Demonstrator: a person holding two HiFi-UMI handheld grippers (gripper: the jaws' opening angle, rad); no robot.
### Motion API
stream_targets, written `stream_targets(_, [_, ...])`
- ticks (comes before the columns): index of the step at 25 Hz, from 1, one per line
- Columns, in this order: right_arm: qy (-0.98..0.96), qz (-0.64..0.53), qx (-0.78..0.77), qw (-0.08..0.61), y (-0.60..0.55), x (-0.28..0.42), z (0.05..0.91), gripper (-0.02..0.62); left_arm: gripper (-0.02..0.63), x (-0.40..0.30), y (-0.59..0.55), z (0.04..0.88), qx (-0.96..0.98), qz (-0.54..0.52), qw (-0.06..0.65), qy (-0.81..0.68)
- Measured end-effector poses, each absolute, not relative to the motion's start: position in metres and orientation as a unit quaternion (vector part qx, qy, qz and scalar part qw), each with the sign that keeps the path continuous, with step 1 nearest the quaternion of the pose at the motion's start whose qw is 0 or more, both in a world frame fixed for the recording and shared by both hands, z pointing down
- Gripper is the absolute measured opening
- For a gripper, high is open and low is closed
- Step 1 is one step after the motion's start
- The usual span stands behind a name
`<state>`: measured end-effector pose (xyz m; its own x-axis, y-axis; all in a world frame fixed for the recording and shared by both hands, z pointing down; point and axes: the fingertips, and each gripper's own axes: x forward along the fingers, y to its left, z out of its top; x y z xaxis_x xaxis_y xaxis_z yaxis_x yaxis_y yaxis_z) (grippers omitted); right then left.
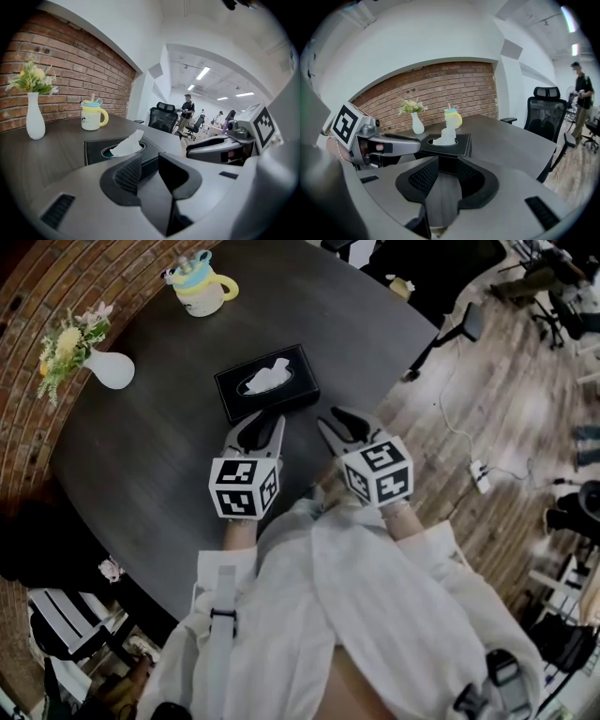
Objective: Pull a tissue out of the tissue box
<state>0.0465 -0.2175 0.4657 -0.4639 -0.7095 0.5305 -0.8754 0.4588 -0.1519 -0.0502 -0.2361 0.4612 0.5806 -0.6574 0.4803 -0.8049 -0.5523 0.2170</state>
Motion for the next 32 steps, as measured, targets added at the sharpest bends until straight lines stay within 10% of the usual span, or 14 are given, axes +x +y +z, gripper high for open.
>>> stream_targets(32, [-0.883,0.234,0.367,0.177,-0.284,0.040,0.467,0.104,0.094,-0.053,-0.302,0.470,0.828,0.227,0.193,-0.476])
